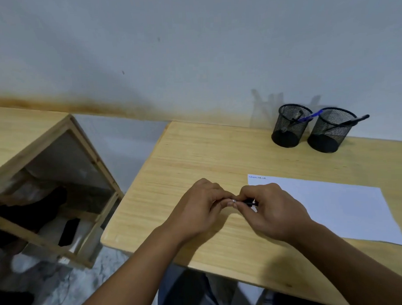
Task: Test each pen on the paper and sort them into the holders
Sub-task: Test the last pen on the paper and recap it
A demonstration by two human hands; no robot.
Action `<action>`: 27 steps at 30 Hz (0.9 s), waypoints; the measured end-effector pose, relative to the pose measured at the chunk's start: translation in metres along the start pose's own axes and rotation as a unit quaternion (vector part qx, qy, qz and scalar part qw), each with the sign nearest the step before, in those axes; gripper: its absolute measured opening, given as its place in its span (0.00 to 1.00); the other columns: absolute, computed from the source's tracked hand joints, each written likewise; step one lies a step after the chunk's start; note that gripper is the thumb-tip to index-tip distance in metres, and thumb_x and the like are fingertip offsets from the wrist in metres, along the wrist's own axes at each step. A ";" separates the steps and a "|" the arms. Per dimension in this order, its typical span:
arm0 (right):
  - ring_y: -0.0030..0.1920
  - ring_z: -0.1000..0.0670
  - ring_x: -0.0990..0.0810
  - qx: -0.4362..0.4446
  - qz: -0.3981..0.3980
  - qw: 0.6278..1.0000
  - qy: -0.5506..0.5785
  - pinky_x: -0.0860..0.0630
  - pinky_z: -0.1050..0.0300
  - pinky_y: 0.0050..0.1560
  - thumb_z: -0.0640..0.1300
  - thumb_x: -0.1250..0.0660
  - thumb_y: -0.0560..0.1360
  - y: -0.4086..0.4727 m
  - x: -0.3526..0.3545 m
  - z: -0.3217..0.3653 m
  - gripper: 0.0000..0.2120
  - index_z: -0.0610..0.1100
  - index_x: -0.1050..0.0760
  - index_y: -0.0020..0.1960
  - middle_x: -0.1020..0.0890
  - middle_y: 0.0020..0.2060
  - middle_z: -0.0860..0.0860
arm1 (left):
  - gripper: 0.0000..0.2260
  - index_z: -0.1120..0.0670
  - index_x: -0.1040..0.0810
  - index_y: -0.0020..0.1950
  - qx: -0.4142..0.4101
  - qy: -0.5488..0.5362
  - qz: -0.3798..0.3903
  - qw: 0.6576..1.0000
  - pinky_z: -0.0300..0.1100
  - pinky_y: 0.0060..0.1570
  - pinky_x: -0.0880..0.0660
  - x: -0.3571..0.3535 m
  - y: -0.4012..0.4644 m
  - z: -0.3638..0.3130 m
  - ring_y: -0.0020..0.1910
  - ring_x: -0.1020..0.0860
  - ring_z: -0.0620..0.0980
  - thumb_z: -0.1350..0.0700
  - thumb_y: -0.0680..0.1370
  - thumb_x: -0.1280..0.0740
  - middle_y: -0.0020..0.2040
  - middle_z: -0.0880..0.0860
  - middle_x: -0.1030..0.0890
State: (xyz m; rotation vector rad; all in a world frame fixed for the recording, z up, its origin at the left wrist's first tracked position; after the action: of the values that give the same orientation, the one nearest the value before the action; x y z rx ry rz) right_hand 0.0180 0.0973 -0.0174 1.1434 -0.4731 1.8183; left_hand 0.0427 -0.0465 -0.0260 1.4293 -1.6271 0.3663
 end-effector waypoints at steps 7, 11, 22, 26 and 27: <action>0.34 0.56 0.22 -0.042 -0.017 0.999 -0.001 0.23 0.53 0.32 0.61 0.37 0.75 -0.011 0.006 -0.017 0.12 0.54 0.23 0.43 0.18 0.32 0.59 | 0.08 0.47 0.17 0.55 -0.023 0.007 0.001 1.000 0.34 0.50 0.34 -0.011 0.010 -0.006 0.44 0.27 0.43 0.52 0.80 0.34 0.43 0.43 0.19; 0.38 0.60 0.21 -0.091 -0.040 0.994 0.036 0.23 0.58 0.36 0.58 0.32 0.75 -0.015 0.019 -0.041 0.07 0.56 0.21 0.43 0.18 0.36 0.63 | 0.07 0.47 0.16 0.54 0.026 0.005 -0.031 0.999 0.32 0.52 0.34 -0.004 0.014 0.006 0.47 0.26 0.43 0.50 0.79 0.33 0.46 0.42 0.18; 0.42 0.50 0.14 -0.261 -0.137 0.882 0.368 0.16 0.52 0.47 0.35 0.34 0.78 -0.030 0.033 -0.096 0.12 0.50 0.19 0.55 0.14 0.47 0.51 | 0.08 0.42 0.17 0.50 0.297 0.066 -0.164 0.938 0.48 0.56 0.29 -0.011 0.017 0.047 0.52 0.23 0.47 0.50 0.74 0.34 0.49 0.40 0.18; 0.42 0.47 0.13 -0.283 -0.151 0.856 0.406 0.15 0.50 0.47 0.35 0.32 0.77 -0.034 0.029 -0.102 0.12 0.48 0.18 0.56 0.15 0.47 0.46 | 0.10 0.40 0.18 0.52 0.320 0.078 -0.149 0.932 0.47 0.59 0.35 -0.015 0.021 0.052 0.57 0.27 0.48 0.46 0.74 0.36 0.54 0.39 0.20; 0.41 0.46 0.13 -0.286 -0.154 0.852 0.411 0.15 0.50 0.46 0.35 0.31 0.77 -0.035 0.028 -0.103 0.12 0.48 0.18 0.55 0.15 0.47 0.45 | 0.11 0.40 0.19 0.54 0.319 0.078 -0.146 0.933 0.47 0.59 0.36 -0.015 0.021 0.051 0.58 0.28 0.48 0.46 0.74 0.36 0.55 0.39 0.21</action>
State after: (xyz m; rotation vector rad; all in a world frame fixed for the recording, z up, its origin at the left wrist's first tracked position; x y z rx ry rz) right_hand -0.0091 0.2014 -0.0488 -0.0183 -0.2573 1.5371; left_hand 0.0006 -0.0678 -0.0584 2.0322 -1.1828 0.8649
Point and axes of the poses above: each hand's wrist, its own y-axis towards the middle knuckle, its own x-axis out of the back of the hand, z = x × y, the point moved 7 cm from there along y, towards the middle knuckle
